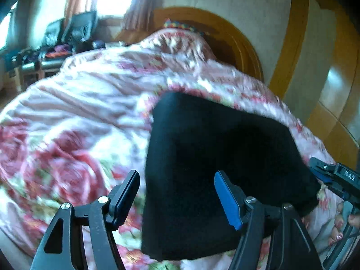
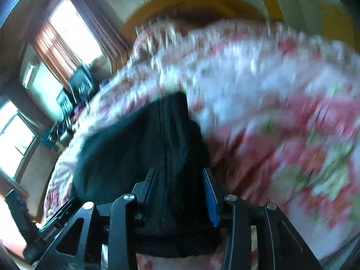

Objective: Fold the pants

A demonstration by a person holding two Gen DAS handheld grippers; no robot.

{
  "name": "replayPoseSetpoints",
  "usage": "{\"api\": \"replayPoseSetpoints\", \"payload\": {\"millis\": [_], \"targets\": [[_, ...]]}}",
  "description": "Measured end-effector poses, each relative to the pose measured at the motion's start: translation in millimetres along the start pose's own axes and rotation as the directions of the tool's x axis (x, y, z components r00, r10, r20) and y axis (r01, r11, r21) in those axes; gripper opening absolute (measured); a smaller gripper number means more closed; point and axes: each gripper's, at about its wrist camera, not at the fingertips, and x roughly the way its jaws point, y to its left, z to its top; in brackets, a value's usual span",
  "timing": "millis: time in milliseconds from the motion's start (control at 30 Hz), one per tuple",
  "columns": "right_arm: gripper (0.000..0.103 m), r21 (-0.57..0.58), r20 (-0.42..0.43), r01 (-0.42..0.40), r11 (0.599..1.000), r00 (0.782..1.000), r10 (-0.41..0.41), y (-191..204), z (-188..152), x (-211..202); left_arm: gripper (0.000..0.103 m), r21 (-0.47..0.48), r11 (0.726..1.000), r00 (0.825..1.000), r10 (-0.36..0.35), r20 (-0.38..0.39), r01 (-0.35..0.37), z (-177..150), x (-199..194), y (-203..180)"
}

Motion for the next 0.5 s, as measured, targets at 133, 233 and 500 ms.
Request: {"api": "replayPoseSetpoints", "payload": {"millis": [133,233,500], "targets": [[0.044,-0.091,0.001,-0.063,0.994,0.998,0.063,24,20,-2,0.07,0.038,0.999,0.999,-0.026,0.044,0.025,27,-9,-14],[0.044,-0.164,-0.04,-0.129,0.978,0.991,0.124,49,35,19,0.07,0.131,0.99,0.999,-0.046,0.02,0.043,48,7,-39],[0.036,-0.378,-0.205,0.022,0.925,0.973,-0.107,81,36,109,0.068,0.28,0.96,0.97,0.054,-0.235,0.015,62,108,-71]]}}
